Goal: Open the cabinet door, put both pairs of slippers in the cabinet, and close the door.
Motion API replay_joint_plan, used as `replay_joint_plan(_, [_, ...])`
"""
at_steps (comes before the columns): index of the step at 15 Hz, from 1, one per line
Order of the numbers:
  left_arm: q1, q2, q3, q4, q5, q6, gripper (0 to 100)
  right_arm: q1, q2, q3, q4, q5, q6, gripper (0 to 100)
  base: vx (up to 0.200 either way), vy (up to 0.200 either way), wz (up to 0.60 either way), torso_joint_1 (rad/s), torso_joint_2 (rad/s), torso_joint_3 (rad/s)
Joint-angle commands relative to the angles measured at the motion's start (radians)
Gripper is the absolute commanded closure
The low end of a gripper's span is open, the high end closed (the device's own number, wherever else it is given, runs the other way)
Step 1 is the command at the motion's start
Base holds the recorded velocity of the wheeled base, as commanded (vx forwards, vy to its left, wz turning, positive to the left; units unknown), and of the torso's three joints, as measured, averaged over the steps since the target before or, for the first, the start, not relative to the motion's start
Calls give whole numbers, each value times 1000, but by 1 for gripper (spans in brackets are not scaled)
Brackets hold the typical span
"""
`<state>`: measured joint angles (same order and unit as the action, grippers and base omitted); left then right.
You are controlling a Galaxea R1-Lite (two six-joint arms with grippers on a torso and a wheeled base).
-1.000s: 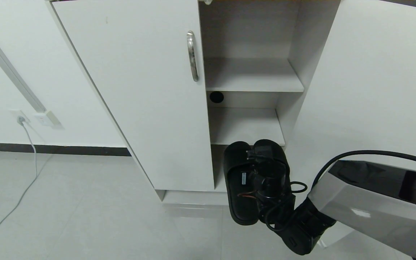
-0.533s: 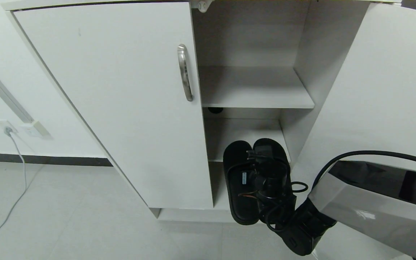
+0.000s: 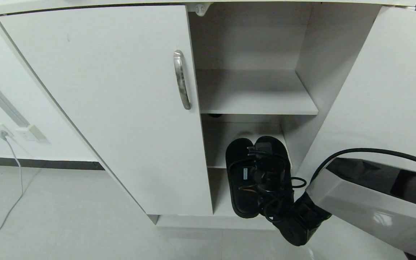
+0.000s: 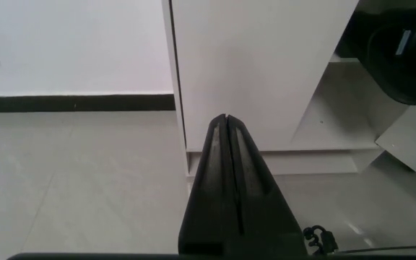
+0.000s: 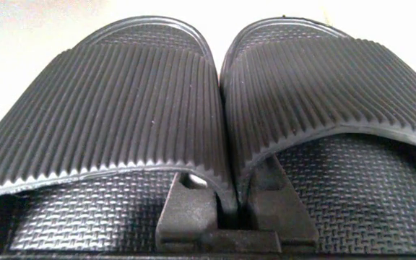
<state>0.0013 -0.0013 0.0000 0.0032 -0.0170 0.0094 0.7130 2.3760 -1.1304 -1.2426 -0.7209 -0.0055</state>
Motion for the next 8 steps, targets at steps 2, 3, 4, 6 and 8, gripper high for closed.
replay_joint_plan(2, [0,1,0,0,0,0,100,-43,78,-235,153,6,2,100,0,0,0,0,0,0])
replay_joint_plan(3, [0,1,0,0,0,0,100,-55,94,-301,209,11,2,100,0,0,0,0,0,0])
replay_joint_plan(4, [0,1,0,0,0,0,100,-66,111,-367,255,12,2,100,0,0,0,0,0,0])
replay_joint_plan(6, [0,1,0,0,0,0,100,-87,166,-503,318,12,4,100,0,0,0,0,0,0])
replay_joint_plan(8, [0,1,0,0,0,0,100,-106,220,-618,373,14,4,100,0,0,0,0,0,0])
